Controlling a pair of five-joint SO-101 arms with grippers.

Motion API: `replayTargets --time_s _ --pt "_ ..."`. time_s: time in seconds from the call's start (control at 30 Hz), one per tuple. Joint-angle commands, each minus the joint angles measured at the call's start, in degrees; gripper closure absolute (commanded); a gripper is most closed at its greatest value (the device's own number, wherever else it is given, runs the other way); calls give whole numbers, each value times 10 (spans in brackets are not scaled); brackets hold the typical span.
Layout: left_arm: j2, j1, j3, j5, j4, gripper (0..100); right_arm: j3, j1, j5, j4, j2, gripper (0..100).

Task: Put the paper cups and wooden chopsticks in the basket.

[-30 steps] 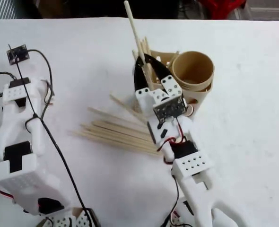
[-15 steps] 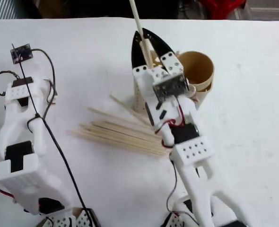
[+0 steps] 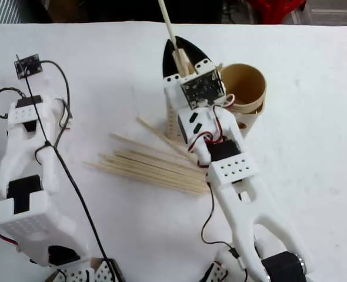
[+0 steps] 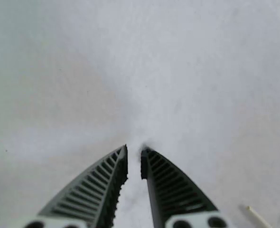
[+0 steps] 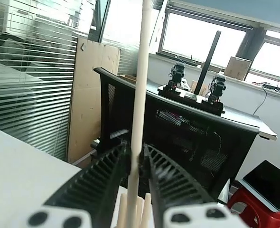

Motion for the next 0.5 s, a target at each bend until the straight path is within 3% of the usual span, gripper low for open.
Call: replayTargets --time_s 0.0,0.2,0.37,0.47 --pt "-3 7 -4 -7 -2 928 -25 18 -4 19 -5 977" --pt "-3 7 -4 -7 -2 928 -24 19 -4 24 -5 971" --pt "-3 7 -4 -7 -2 928 -26 19 -4 65 -5 819" --pt "-3 7 -4 -7 -2 928 -26 19 -4 80 -5 783"
